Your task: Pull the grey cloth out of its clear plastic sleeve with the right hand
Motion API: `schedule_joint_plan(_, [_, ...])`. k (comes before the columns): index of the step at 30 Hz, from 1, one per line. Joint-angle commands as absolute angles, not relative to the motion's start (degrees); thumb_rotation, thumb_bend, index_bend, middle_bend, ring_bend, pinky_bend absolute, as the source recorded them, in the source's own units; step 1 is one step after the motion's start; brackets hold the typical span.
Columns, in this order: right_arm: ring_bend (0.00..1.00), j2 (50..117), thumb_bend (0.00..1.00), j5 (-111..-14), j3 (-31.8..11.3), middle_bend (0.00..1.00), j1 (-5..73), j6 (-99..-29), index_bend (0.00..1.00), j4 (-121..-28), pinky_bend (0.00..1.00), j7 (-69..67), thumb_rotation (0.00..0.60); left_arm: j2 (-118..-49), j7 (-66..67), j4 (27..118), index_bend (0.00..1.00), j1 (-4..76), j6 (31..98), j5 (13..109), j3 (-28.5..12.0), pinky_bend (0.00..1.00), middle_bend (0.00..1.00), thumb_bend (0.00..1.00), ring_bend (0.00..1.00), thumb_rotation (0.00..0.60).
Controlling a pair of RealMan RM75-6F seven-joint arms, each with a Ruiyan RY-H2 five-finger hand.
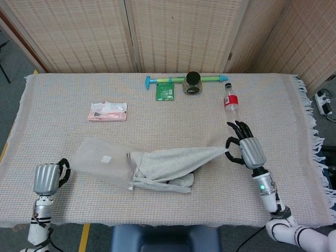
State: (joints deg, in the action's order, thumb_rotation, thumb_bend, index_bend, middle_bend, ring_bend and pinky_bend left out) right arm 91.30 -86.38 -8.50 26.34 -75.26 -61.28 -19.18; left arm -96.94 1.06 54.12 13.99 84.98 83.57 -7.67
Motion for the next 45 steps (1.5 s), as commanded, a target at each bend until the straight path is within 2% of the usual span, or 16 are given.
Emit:
schedule_joint_plan(1, [0.0,88.13,0.46,-84.76,-9.44,0.1,24.54,-76.52,0.69,-62.01,0.0,-21.74,0.6,-95.98,-0.66,52.63,0.76,13.07,85.74,82.4,-8.45,1.0,1.0,0.7,1.0,0.6])
schedule_joint_plan(8, [0.0,84.42,0.46,-82.81,-9.83,0.1,21.29,-78.38,0.69,-59.61,0.0,-25.68,0.6,-93.98,-3.86,51.5,0.76,12.32,86.23,79.63,-10.98,1.0,1.0,0.7,1.0,0.6])
schedule_joint_plan(13, [0.0,82.88,0.46,-81.77,-10.12,0.1,19.61,-78.92,0.69,-58.18,0.0,-29.05,0.6,-93.32,-4.71,52.42,0.77,11.96,86.18,79.66,-10.6,1.0,1.0,0.71,1.0,0.6])
schedule_joint_plan(15, [0.0,82.28,0.44,-82.25,-9.78,0.1,19.36,-78.91,0.68,-58.27,0.0,-30.69,0.6,-92.46,-4.52,54.08,0.73,11.69,85.01,80.3,-9.21,1.0,1.0,0.67,1.0,0.6])
schedule_joint_plan(16, [0.0,82.17,0.41,-82.75,-9.58,0.1,19.23,-79.33,0.66,-58.17,0.0,-31.47,0.6,-91.82,-3.98,55.45,0.66,11.57,84.3,80.62,-8.44,1.0,1.0,0.6,1.0,0.6])
schedule_joint_plan(19, [0.0,81.04,0.2,-84.33,-8.15,0.06,18.81,-79.32,0.4,-59.02,0.0,-31.91,0.6,-88.42,-2.02,63.45,0.36,11.32,82.15,81.43,-6.43,1.0,1.0,0.32,1.0,0.6])
schedule_joint_plan(21, [0.0,79.42,0.11,-84.67,-7.29,0.01,18.44,-78.63,0.12,-61.02,0.0,-30.08,0.6,-86.11,-1.37,68.63,0.2,11.34,81.48,81.89,-5.85,1.0,1.0,0.23,1.0,0.591])
schedule_joint_plan(22, [0.0,77.65,0.09,-84.7,-6.69,0.0,17.83,-78.36,0.06,-63.46,0.0,-28.34,0.6,-84.36,-1.5,72.19,0.13,11.35,81.53,82.72,-5.4,1.0,0.95,0.2,0.96,0.555])
schedule_joint_plan(24, [0.0,74.52,0.05,-84.78,-5.8,0.0,16.6,-78.59,0.0,-68.24,0.0,-25.61,0.6,-81.78,-1.69,76.77,0.07,11.35,81.37,84.03,-4.52,0.92,0.75,0.18,0.78,0.478])
schedule_joint_plan(25, [0.0,72.85,0.04,-84.86,-5.28,0.0,15.87,-78.9,0.0,-70.74,0.0,-23.81,0.6,-80.47,-1.5,78.86,0.05,11.34,81.17,84.59,-4.03,0.82,0.62,0.17,0.66,0.457])
schedule_joint_plan(26, [0.0,70.54,0.04,-85.09,-4.43,0.0,14.88,-79.31,0.0,-74.03,0.0,-20.62,0.6,-78.74,-1.36,81.48,0.03,11.3,80.78,85.32,-3.26,0.68,0.48,0.17,0.52,0.445])
schedule_joint_plan(28, [0.0,66.77,0.03,-85.04,-3.16,0.0,12.96,-80.48,0.0,-79.84,0.0,-13.37,0.6,-75.57,-1.14,85.46,0.01,11.23,79.83,86.63,-1.66,0.45,0.31,0.16,0.32,0.441])
schedule_joint_plan(31, [0.0,62.53,0.03,-84.14,-1.59,0.0,10.18,-82.31,0.0,-87.44,0.0,-2.32,0.6,-71.37,-0.71,89.18,0.02,11.07,78.37,88.25,0.69,0.29,0.17,0.16,0.14,0.443])
schedule_joint_plan(34, [0.0,59.78,0.03,-82.6,0.14,0.0,6.13,-85.87,0.0,-95.29,0.0,7.31,0.6,-67.84,-2.21,90.51,0.12,9.63,79.98,90.94,3.13,0.25,0.14,0.16,0.09,0.438])
schedule_joint_plan(37, [0.0,60.26,0.03,-82.68,0.8,0.0,2.65,-90.49,0.0,-97.1,0.0,9.58,0.6,-67.44,-1.54,88.71,0.17,6.89,83.82,91.36,3.98,0.23,0.14,0.17,0.08,0.433])
schedule_joint_plan(45, [0.0,60.74,0.03,-83.48,0.09,0.0,1.05,-92.01,0.0,-95.71,0.0,8.46,0.6,-66.3,0.37,88.02,0.18,4.51,89.6,94.81,4.32,0.22,0.14,0.18,0.08,0.436])
